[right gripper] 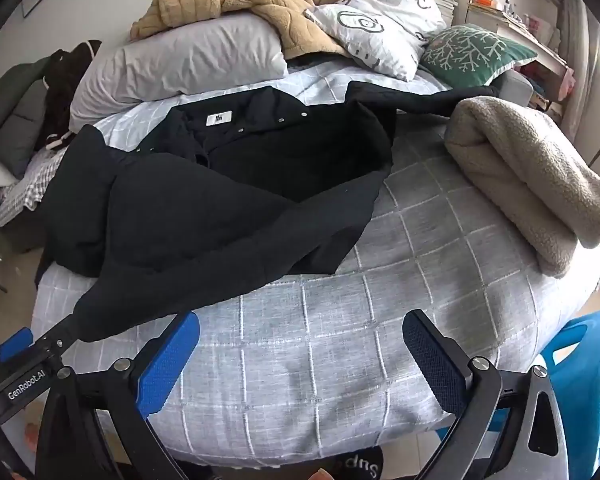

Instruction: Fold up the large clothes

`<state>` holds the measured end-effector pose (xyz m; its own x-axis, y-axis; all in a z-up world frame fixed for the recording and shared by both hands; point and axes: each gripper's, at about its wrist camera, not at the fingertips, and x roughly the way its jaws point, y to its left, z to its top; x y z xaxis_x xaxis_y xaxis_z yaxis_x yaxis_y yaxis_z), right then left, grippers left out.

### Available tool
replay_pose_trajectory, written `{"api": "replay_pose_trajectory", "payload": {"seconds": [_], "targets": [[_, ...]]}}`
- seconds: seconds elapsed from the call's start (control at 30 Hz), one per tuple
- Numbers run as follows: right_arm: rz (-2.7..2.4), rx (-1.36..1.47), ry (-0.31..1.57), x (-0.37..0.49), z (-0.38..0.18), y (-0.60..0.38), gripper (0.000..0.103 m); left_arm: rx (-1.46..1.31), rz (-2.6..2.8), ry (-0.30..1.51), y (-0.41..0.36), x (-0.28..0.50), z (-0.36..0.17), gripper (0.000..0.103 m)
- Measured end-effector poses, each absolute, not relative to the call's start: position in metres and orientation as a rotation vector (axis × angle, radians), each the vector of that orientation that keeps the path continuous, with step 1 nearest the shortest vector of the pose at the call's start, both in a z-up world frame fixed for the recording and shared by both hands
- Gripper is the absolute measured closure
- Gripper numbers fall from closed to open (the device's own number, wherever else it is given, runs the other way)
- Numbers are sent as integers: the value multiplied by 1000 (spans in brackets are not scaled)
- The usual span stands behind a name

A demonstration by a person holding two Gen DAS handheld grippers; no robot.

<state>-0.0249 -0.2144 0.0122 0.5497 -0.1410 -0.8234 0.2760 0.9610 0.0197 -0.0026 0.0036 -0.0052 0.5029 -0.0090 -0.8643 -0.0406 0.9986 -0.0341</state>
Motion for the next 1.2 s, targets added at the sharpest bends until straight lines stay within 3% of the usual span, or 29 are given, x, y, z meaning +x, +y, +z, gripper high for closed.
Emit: {"api": "replay_pose_trajectory", "payload": {"seconds": [1.2], "targets": [[-226,162,971,-26,14,-211,0,-36,19,1048,1,-5,-3,0]]}}
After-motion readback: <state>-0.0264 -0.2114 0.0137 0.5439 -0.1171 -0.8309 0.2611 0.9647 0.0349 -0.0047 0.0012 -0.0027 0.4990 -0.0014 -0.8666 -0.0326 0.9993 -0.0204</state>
